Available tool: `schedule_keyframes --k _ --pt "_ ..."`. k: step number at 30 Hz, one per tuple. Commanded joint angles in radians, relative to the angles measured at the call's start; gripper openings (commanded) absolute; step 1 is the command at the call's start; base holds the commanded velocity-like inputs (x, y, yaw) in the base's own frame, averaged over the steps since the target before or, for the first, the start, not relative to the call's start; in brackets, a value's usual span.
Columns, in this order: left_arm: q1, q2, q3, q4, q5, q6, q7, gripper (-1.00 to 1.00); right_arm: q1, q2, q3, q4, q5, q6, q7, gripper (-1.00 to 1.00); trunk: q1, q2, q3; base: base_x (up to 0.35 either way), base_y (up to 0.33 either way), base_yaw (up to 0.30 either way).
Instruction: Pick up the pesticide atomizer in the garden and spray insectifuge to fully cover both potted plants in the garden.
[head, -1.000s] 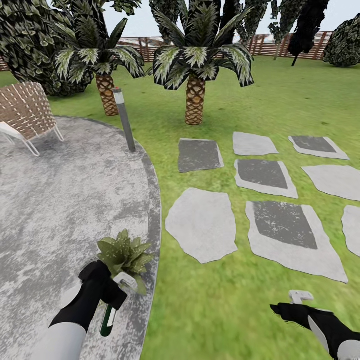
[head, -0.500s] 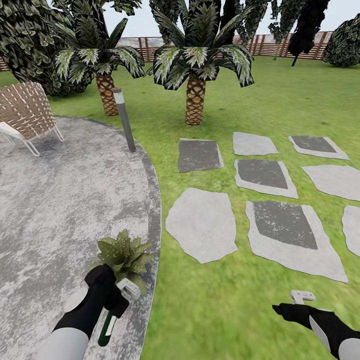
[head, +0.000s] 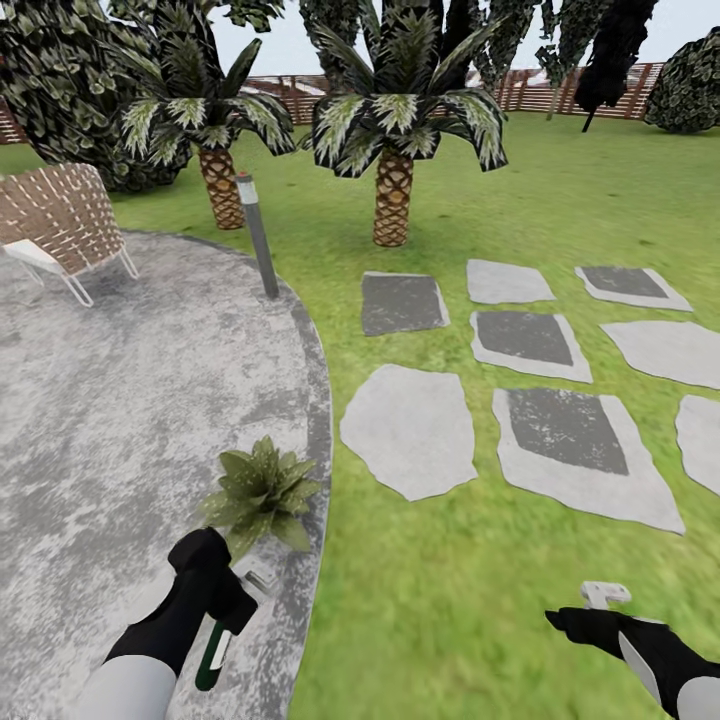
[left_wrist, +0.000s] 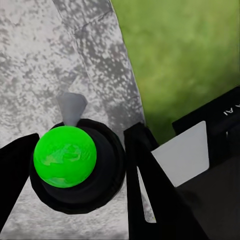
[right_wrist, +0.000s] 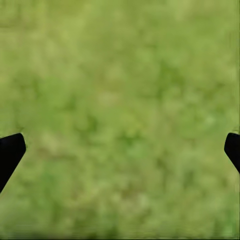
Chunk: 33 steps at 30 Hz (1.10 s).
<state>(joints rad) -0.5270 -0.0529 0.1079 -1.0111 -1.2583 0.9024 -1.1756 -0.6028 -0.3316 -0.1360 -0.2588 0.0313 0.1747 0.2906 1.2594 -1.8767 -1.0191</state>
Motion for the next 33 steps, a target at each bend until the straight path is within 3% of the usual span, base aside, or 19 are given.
schedule_keyframes --k 1,10,14,22,33 --pt "-0.001 -0.001 0.003 -0.001 -0.009 0.006 -0.01 -1.0 0.0 0.0 -0.008 -0.002 0.003 0.007 0.006 1.0 -0.001 0.0 -0.001 -0.214 0.238 0.0" --pt "-0.001 0.003 0.005 -0.004 -0.009 0.006 -0.007 -1.0 0.0 0.0 -0.008 -0.002 0.004 0.006 0.008 1.0 -0.001 0.0 -0.001 -0.04 0.3 0.0" --pt "-0.001 0.004 0.006 -0.049 -0.009 0.006 -0.006 -1.0 0.0 0.001 -0.008 0.0 0.007 0.006 0.009 1.0 -0.001 0.0 -0.001 -0.001 0.303 0.0" --pt "-0.001 0.007 0.009 -0.071 -0.008 0.004 -0.006 -1.0 0.0 0.0 -0.008 -0.002 0.005 0.006 0.008 1.0 -0.001 0.0 -0.001 0.0 0.052 0.0" --pt "-0.001 0.008 0.011 -0.118 -0.007 0.004 -0.006 -1.0 0.0 0.001 -0.008 0.001 0.004 0.006 0.001 1.0 -0.001 0.0 -0.001 0.0 0.286 0.0"
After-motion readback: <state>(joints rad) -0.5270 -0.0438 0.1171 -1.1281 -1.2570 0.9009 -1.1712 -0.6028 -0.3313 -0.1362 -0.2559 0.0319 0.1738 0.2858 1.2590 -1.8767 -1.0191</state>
